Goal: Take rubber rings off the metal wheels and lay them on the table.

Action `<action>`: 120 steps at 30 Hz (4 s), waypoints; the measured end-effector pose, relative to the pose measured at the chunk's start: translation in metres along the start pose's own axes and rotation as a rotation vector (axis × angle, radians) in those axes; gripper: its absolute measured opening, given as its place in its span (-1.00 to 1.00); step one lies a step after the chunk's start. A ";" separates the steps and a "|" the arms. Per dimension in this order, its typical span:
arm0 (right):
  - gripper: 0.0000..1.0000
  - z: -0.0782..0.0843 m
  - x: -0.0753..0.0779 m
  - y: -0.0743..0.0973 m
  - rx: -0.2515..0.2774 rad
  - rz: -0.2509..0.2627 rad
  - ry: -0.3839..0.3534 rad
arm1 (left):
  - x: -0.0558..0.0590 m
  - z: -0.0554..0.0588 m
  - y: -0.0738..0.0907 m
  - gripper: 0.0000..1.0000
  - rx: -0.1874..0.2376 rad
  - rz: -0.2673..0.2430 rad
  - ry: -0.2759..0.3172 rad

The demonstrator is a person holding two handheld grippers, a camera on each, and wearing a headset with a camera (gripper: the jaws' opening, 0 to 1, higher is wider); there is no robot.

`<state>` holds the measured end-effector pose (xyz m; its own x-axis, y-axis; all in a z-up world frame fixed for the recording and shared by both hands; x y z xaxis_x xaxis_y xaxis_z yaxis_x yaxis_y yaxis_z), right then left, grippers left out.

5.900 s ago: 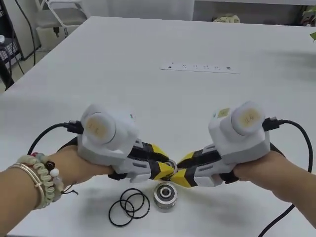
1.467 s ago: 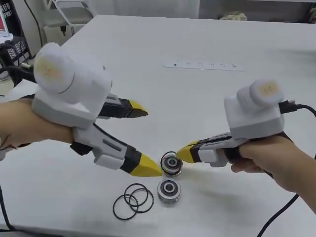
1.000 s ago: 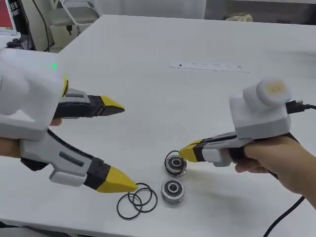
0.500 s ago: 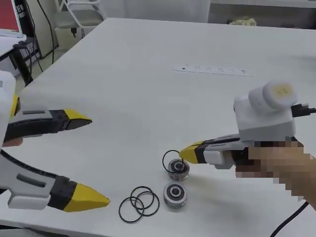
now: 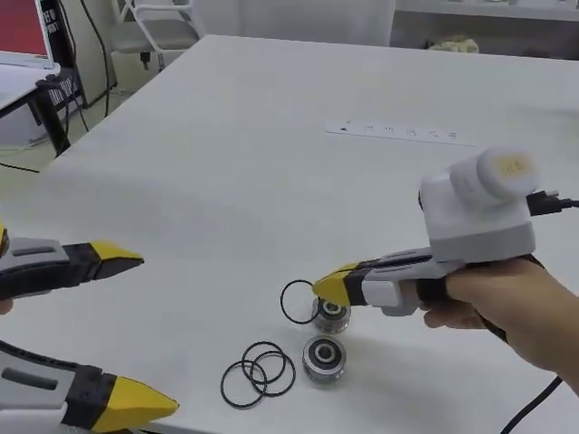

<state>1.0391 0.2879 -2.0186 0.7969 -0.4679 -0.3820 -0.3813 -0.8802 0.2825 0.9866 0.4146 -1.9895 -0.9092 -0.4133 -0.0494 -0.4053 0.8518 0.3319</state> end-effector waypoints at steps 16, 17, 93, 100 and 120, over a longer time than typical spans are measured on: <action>-1.00 0.028 -0.021 -0.014 -0.125 -0.091 0.015 | -0.002 0.010 0.000 0.69 -0.014 -0.022 0.027; -1.00 0.030 -0.022 -0.015 -0.132 -0.095 0.017 | -0.001 0.010 0.000 0.69 -0.008 -0.021 0.039; -0.27 -0.022 -0.009 0.009 -0.102 -0.003 0.355 | 0.001 0.001 -0.002 0.85 0.070 -0.014 0.115; -0.01 -0.030 -0.022 0.024 -0.101 -0.029 0.368 | 0.002 0.001 -0.002 0.87 0.073 -0.006 0.119; 0.47 -0.002 -0.018 0.083 0.022 0.109 0.243 | 0.008 -0.002 -0.005 0.98 0.092 0.033 0.117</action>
<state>0.9941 0.2236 -1.9860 0.8388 -0.5294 -0.1267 -0.4790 -0.8284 0.2904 0.9811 0.4067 -1.9896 -0.9069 -0.4151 0.0720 -0.3876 0.8891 0.2436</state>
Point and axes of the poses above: the centre of the closed fingertips' face, and the gripper's own axes: y roughly backward along the fingers, x roughly to its right, z roughly out of its underside, the point moved 1 cm from there along y, roughly backward along the fingers, and after that the axes turned 15 degrees about x, right-handed, at the moved point
